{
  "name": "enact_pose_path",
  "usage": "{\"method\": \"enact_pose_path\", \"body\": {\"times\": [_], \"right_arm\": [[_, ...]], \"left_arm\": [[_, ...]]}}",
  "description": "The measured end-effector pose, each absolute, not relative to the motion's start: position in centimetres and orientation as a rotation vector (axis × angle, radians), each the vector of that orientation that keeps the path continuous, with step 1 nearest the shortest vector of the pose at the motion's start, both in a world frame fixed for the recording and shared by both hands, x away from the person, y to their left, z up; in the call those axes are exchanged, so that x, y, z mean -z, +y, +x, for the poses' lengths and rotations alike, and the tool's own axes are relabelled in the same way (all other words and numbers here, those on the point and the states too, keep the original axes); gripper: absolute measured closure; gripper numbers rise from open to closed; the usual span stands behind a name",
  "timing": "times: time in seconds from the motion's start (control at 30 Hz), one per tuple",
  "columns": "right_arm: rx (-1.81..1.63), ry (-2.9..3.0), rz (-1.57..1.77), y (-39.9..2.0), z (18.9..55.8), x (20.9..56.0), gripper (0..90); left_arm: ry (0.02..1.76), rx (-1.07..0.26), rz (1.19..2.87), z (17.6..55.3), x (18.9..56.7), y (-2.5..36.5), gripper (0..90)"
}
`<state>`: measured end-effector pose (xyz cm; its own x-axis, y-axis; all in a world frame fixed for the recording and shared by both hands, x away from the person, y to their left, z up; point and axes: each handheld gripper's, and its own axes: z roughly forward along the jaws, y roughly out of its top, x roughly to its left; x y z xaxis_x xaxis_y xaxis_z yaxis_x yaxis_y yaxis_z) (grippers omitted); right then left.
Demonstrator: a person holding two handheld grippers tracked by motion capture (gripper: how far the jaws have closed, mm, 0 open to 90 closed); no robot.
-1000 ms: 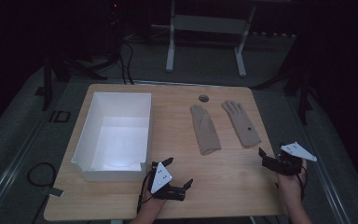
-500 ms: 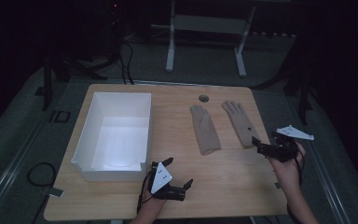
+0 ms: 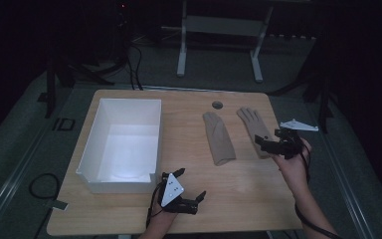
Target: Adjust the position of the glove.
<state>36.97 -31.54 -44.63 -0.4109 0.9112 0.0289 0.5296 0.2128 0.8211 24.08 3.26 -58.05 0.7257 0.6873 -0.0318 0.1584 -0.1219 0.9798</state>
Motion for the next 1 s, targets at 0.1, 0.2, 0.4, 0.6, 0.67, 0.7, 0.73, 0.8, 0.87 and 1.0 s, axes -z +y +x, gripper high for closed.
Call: {"method": "enact_pose_path", "body": {"times": [0.1, 0.2, 0.4, 0.6, 0.67, 0.7, 0.73, 0.8, 0.87, 1.0], "right_arm": [[-1.085, 2.029, 1.293, -30.4, 37.4, 44.3, 11.5], [-1.084, 2.028, 1.271, -29.4, 38.0, 44.0, 15.6], [-1.096, 2.064, 1.231, -27.6, 39.7, 43.9, 23.4], [-1.072, 2.139, 1.208, -25.4, 41.7, 44.9, 26.8], [-1.064, 2.154, 1.210, -24.8, 42.3, 45.4, 28.0], [-1.057, 2.168, 1.209, -24.4, 42.6, 45.6, 28.0], [-1.047, 2.169, 1.210, -24.1, 42.9, 45.9, 28.2], [-1.028, 2.189, 1.204, -23.4, 43.5, 46.3, 29.2], [-1.022, 2.190, 1.205, -23.0, 43.7, 46.5, 29.4], [-0.993, 2.218, 1.196, -21.5, 44.8, 47.5, 30.3]], "left_arm": [[0.688, -0.514, 1.661, 24.1, 58.1, 3.3, 0.2], [0.687, -0.514, 1.662, 24.1, 58.1, 3.3, 0.2], [0.684, -0.515, 1.663, 24.1, 58.0, 3.3, 0.2], [0.686, -0.511, 1.661, 24.1, 58.1, 3.3, 0.2], [0.685, -0.510, 1.660, 24.1, 58.1, 3.3, 0.2], [0.684, -0.511, 1.663, 24.1, 58.1, 3.3, 0.2], [0.684, -0.511, 1.663, 24.1, 58.1, 3.3, 0.3], [0.685, -0.510, 1.662, 24.1, 58.1, 3.3, 0.2], [0.685, -0.508, 1.658, 24.1, 58.1, 3.3, 0.2], [0.684, -0.509, 1.659, 24.1, 58.1, 3.3, 0.2]]}}
